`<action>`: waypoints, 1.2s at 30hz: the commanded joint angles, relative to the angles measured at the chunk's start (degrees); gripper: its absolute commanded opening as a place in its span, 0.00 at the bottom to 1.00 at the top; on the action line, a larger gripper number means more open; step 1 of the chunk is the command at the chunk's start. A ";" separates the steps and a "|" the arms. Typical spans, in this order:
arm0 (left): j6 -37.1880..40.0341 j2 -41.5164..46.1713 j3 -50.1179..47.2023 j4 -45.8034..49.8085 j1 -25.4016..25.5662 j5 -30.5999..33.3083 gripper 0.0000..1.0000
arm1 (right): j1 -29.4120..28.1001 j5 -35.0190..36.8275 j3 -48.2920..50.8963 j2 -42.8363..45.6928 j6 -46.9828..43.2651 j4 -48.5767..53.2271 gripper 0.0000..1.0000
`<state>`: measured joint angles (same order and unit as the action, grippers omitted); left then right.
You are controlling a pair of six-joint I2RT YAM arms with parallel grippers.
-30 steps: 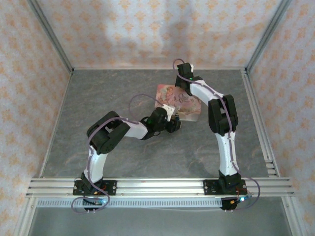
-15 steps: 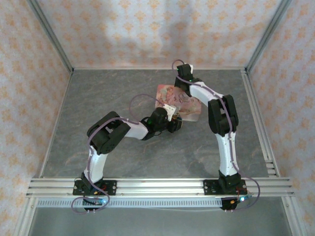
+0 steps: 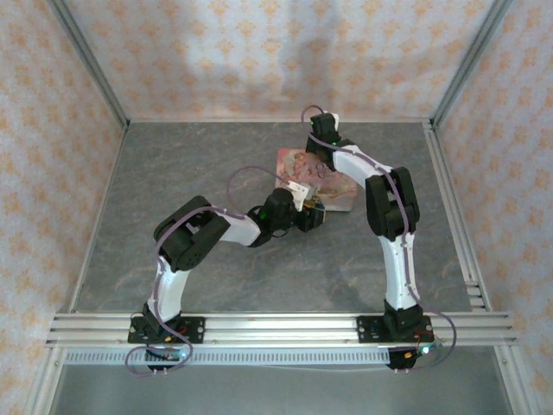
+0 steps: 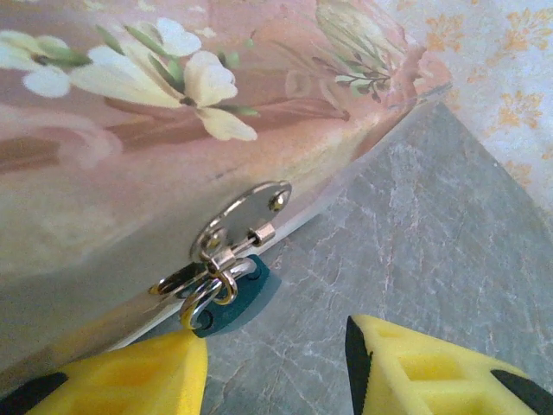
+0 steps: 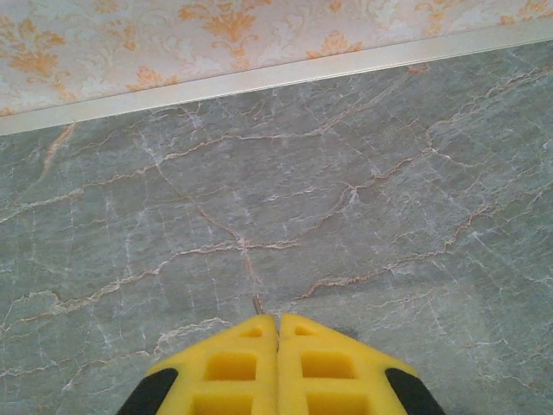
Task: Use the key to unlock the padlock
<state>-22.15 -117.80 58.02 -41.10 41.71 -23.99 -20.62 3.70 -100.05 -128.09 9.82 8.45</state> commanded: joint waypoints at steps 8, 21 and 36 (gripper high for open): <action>-3.34 -0.81 0.24 -11.00 -0.32 -0.18 0.29 | -1.20 -1.11 3.77 -1.16 1.64 9.20 0.00; -2.81 1.42 -5.94 -6.13 0.09 13.43 0.48 | -1.24 -0.98 3.90 -0.31 1.09 9.59 0.00; 6.22 1.35 -1.16 -4.77 2.91 13.61 0.46 | -1.59 -1.08 4.73 -0.39 1.17 9.35 0.00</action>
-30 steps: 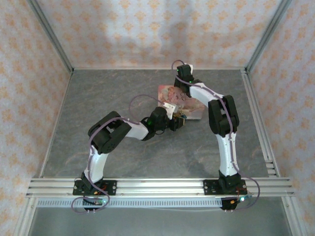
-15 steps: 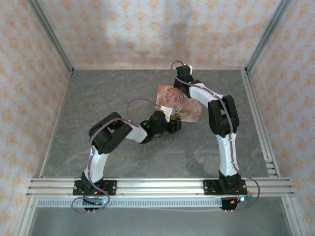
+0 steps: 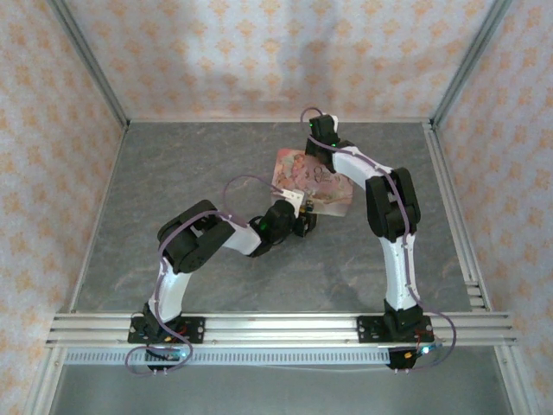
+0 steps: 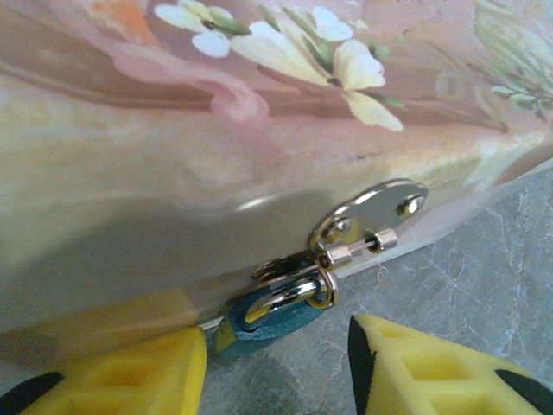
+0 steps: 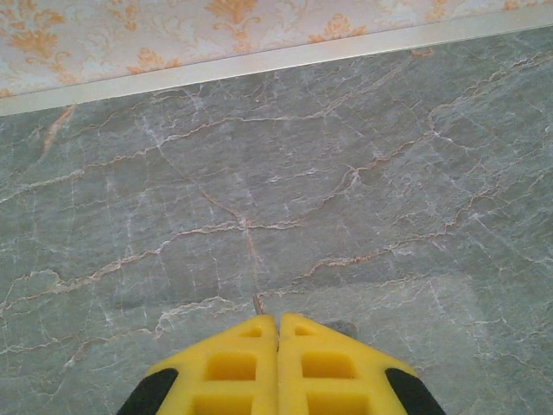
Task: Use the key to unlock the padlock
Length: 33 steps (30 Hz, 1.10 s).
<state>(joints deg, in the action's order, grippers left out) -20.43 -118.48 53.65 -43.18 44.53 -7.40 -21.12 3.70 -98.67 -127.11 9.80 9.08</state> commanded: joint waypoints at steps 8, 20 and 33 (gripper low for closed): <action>5.80 4.05 5.17 -1.97 0.16 -10.10 0.33 | -1.36 -1.07 3.49 -1.94 1.71 8.32 0.00; -0.40 2.93 4.16 -5.81 -0.41 -10.40 0.43 | -1.29 -0.89 5.22 -1.14 1.62 7.44 0.00; -13.67 -2.72 7.76 -6.25 -2.43 -14.57 0.53 | -1.37 -0.91 6.12 -0.55 1.67 6.70 0.00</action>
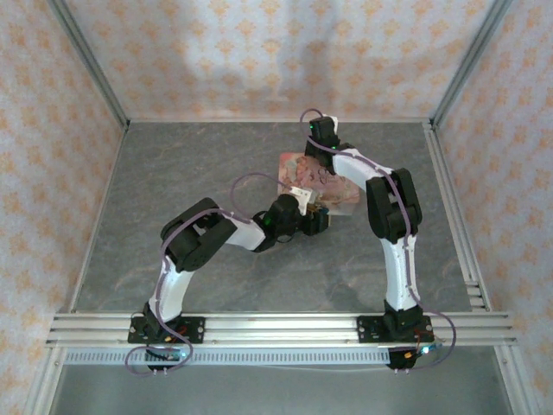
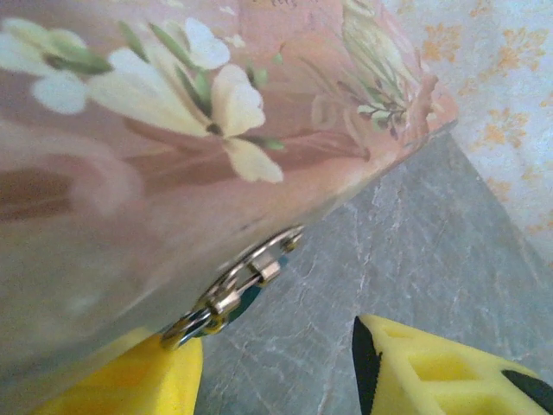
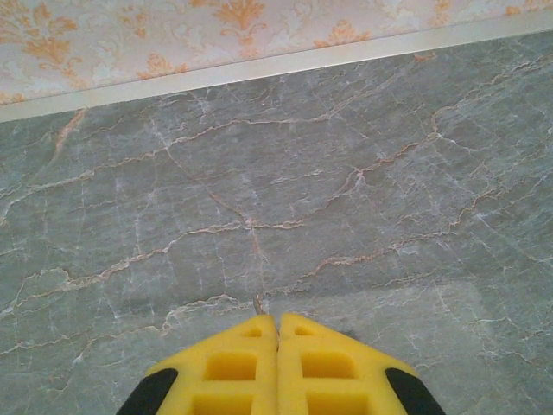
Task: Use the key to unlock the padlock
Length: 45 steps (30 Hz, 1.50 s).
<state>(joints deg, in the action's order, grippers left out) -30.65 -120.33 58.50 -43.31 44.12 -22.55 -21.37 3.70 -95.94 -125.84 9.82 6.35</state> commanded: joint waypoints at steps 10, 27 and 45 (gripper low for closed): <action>-3.13 1.18 -0.38 -3.52 -2.17 9.03 0.53 | -1.09 -0.89 3.72 -1.69 1.47 9.21 0.00; 1.78 5.15 -1.09 0.07 -2.54 12.20 0.37 | -1.09 -1.16 4.09 -1.42 1.71 8.97 0.00; -2.16 6.80 -3.74 -4.75 -4.23 4.58 0.22 | -1.08 -1.16 4.97 -0.71 1.61 8.68 0.00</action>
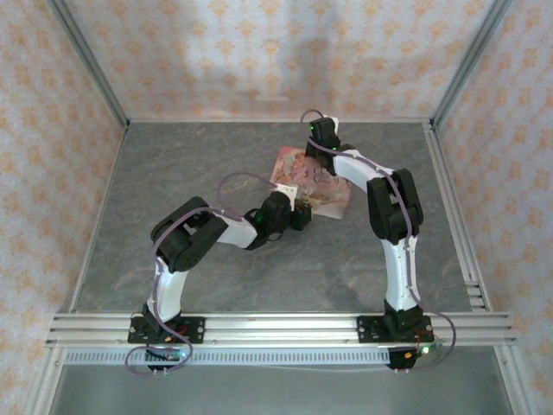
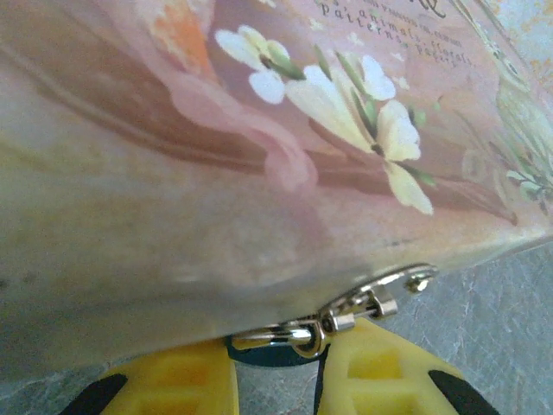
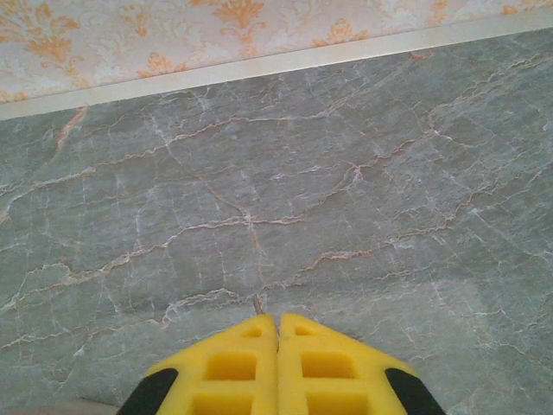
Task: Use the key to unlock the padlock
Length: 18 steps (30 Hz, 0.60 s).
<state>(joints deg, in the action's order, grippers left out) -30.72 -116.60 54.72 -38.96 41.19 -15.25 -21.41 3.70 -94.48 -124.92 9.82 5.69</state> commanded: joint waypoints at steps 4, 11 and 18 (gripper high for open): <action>-4.21 2.27 1.17 -10.09 -2.13 -7.36 0.19 | -1.01 -1.07 3.52 -1.62 1.62 9.29 0.00; -3.12 3.39 1.86 -5.28 -2.42 -7.06 0.15 | -1.03 -1.17 3.60 -1.64 1.52 9.25 0.00; -1.93 4.27 5.88 8.87 -2.43 -6.90 0.12 | -1.01 -1.16 3.68 -1.51 1.51 9.25 0.00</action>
<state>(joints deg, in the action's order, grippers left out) -33.56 -116.25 57.28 -33.12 39.59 -22.24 -21.41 3.70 -94.21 -124.75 9.82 5.67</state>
